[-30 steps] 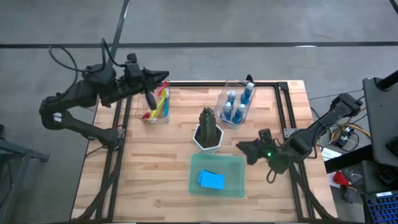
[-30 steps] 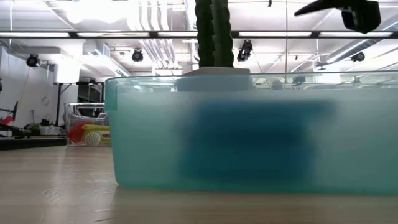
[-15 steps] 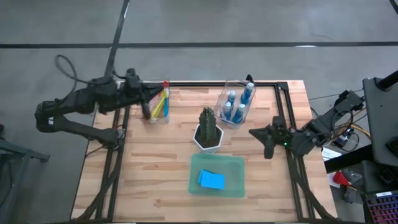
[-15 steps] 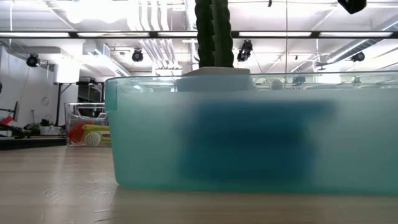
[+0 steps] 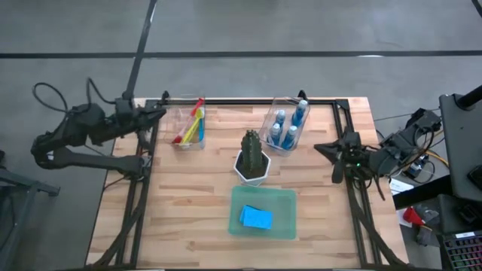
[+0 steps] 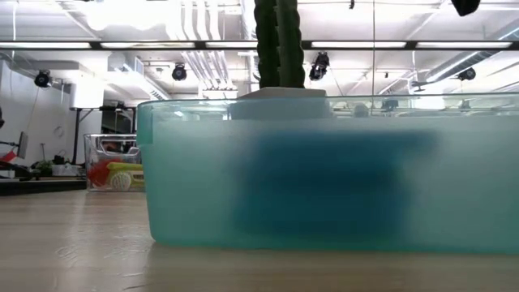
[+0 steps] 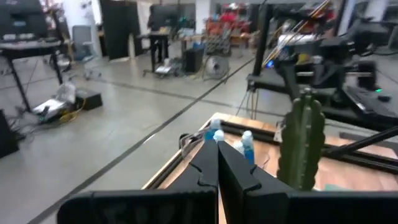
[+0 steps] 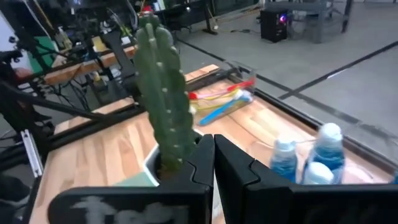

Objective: Pick & Place Kitchen Sink Supplies
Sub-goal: Return to Home Position

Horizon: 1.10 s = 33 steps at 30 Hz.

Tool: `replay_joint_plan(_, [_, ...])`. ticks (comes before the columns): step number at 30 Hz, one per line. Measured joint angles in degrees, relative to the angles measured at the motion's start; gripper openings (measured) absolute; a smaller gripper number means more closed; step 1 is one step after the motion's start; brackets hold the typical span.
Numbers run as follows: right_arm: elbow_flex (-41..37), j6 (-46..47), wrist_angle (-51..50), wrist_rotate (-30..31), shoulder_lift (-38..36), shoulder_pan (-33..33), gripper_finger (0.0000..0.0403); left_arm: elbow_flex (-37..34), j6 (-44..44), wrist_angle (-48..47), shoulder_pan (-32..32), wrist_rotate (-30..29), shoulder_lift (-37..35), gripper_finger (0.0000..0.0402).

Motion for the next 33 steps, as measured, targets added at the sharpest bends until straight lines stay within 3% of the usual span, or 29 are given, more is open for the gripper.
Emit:
replay_joint_plan(7, [-3.0,0.6,-4.3,-0.1,-5.9,0.0,0.0009,-10.5,2.6,10.5,0.0,7.4,-2.1,0.0])
replay_joint_plan(16, [-10.9,-0.4,-4.1,-3.2,-17.0,0.1,0.0008,-22.1,1.7,20.4,0.0,8.7,-6.9,0.0])
replay_joint_plan(26, [-23.2,-6.7,5.5,-9.1,-32.4,0.0,0.0009,-30.6,-5.3,21.9,0.0,9.5,-16.4,0.0])
replay_joint_plan(33, [-28.8,-12.6,10.5,-11.7,-39.7,0.0,0.0009,-37.6,-5.3,23.3,0.0,13.7,-23.1,0.0])
